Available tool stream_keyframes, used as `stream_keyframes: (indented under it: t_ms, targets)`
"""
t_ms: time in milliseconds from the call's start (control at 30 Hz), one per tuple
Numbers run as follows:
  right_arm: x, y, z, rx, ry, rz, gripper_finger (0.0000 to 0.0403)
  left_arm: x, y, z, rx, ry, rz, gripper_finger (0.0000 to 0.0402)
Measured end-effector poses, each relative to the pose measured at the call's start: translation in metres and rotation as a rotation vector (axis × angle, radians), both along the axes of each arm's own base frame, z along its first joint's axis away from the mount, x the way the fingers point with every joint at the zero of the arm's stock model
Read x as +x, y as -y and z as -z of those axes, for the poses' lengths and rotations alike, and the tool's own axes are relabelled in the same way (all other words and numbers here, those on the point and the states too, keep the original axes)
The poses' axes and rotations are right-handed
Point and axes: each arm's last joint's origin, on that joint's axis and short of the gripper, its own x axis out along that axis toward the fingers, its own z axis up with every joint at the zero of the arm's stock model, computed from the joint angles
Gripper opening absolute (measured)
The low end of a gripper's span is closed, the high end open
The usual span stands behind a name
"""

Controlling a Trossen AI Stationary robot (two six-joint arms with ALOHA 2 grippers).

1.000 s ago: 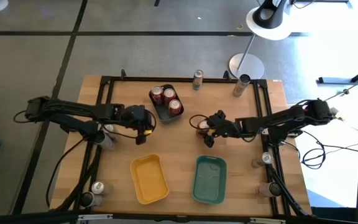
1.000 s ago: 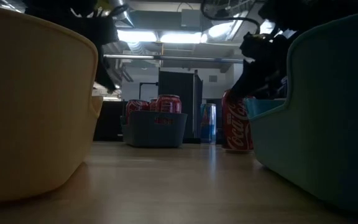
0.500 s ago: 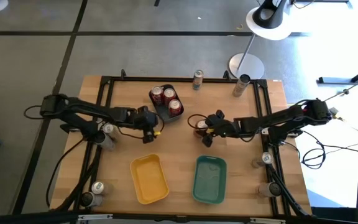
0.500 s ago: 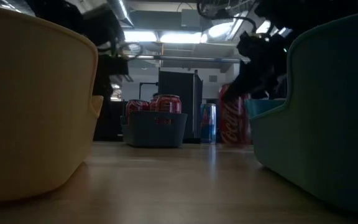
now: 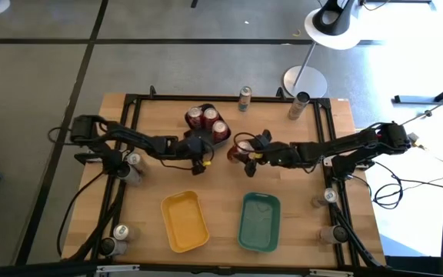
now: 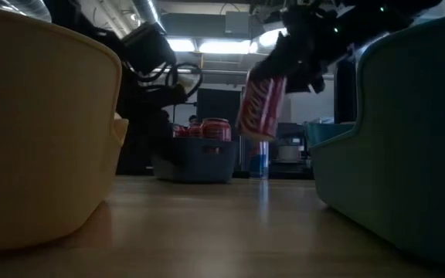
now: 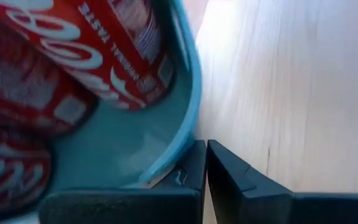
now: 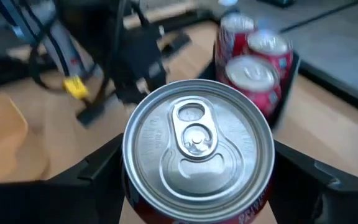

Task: Sort soda cans
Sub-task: Put the red and white soda can into the blue bin

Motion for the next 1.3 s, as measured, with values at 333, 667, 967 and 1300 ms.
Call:
stream_keyframes:
  t_ms: [333, 667, 967, 1300]
  targets:
    - [0.008, 0.001, -0.014, -0.085, 0.15, 0.029, 0.0285, 0.003, 0.012, -0.029, 0.089, 0.004, 0.127, 0.0008]
    - [0.064, 0.001, -0.025, -0.218, 0.148, 0.003, 0.0285, -0.081, 0.031, -0.12, 0.006, 0.029, 0.107, 0.0008]
    - [0.132, 0.038, -0.027, -0.295, -0.032, 0.091, 0.0285, -0.133, 0.027, -0.148, -0.013, 0.21, 0.056, 0.0008]
    - [0.161, 0.057, 0.005, -0.306, -0.173, 0.088, 0.0285, -0.138, 0.027, -0.149, -0.012, 0.215, 0.059, 0.0008]
